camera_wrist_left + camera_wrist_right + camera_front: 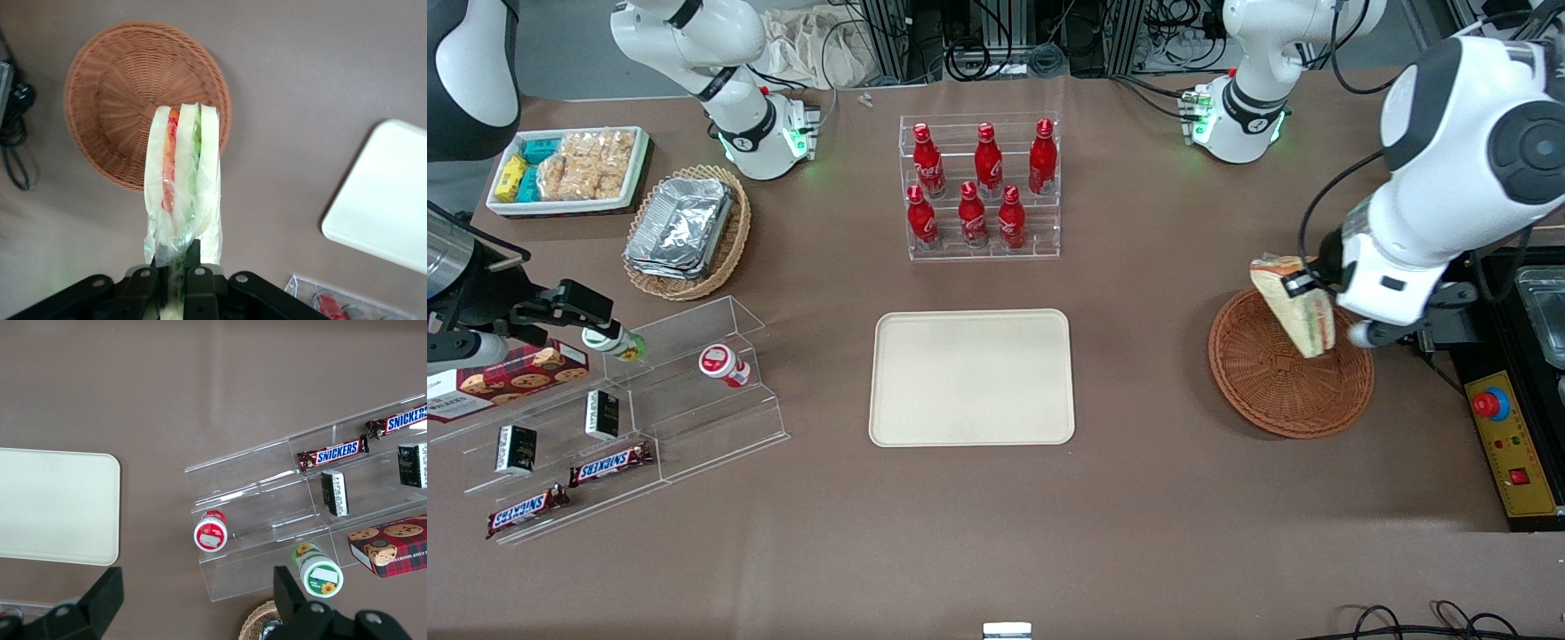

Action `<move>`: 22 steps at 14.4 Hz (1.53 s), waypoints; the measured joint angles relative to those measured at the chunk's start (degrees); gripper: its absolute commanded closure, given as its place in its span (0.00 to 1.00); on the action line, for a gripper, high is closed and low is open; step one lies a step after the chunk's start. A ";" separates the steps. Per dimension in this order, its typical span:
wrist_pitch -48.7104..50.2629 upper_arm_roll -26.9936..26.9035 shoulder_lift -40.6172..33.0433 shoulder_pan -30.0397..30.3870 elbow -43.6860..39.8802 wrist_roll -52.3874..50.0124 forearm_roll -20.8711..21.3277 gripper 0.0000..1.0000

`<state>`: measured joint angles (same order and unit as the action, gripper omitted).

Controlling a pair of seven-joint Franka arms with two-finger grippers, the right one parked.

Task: Place sandwich from basket to tray
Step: 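Lift the sandwich up out of the basket with the left gripper, then carry the sandwich over the cream tray and lower it onto it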

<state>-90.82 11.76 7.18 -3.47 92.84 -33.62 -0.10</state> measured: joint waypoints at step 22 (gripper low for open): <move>-34.05 7.95 29.93 -19.07 -0.83 -8.20 4.15 0.95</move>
<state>-124.86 19.72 37.11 -22.53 92.01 -41.83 4.05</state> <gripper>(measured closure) 0.868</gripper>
